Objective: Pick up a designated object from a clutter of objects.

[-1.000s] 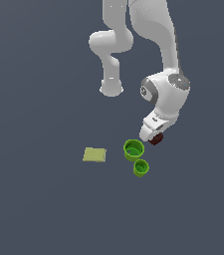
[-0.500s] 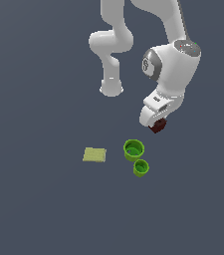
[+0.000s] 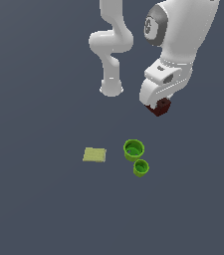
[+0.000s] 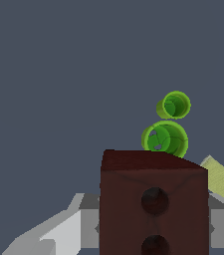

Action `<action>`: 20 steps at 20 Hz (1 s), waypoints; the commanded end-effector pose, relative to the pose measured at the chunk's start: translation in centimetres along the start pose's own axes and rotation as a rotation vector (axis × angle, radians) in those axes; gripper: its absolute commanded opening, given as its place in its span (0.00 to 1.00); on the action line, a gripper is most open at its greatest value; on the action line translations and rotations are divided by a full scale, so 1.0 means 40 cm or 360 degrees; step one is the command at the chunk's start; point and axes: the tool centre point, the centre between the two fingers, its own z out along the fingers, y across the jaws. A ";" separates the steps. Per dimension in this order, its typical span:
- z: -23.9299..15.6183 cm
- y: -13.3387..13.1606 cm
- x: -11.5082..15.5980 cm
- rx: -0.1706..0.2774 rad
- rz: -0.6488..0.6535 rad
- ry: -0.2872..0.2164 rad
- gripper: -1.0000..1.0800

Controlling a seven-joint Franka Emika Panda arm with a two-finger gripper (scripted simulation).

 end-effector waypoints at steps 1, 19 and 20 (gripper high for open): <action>-0.063 0.007 -0.007 0.0001 0.0001 -0.0001 0.00; -0.305 0.040 -0.026 -0.0002 0.0007 -0.0015 0.00; -0.307 0.041 -0.026 -0.0002 0.0007 -0.0015 0.00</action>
